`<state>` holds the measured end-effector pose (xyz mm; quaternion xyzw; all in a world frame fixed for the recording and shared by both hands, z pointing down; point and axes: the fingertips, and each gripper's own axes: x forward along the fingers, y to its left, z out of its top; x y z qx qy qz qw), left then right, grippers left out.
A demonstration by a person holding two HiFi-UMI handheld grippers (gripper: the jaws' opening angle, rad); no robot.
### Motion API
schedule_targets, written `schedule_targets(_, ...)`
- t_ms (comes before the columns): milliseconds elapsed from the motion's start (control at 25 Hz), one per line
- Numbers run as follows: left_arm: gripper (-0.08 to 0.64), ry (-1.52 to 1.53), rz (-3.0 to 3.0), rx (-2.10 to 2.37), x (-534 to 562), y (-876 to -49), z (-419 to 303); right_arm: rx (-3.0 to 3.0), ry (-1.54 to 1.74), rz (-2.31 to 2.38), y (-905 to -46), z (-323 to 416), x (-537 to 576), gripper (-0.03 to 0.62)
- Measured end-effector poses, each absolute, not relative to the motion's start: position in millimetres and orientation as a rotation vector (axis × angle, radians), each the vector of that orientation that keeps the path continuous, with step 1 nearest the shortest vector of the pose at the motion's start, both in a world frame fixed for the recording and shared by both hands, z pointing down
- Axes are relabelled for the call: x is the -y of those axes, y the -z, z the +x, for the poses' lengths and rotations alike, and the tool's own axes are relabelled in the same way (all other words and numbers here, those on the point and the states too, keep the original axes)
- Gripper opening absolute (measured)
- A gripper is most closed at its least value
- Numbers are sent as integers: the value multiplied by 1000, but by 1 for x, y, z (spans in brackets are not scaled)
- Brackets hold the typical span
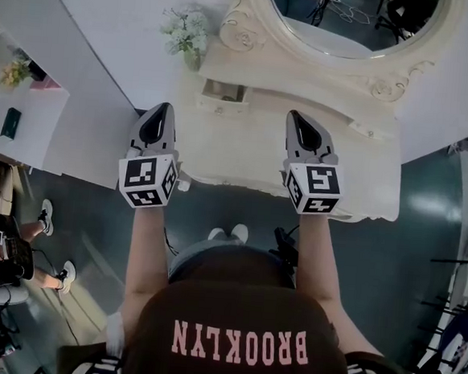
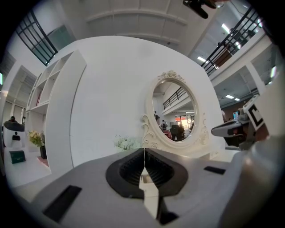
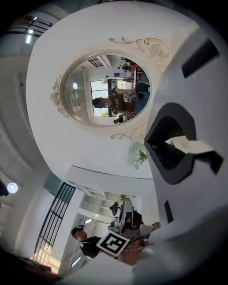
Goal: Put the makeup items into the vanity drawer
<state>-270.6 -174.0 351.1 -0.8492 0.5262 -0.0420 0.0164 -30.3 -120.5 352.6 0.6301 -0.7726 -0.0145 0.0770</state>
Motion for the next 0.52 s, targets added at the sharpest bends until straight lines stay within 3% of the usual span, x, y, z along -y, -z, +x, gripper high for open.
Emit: schedule_targets(520,6,124,-2637,-1597,174,-346,-270,2319,63,1901,-348,-36,115,-3)
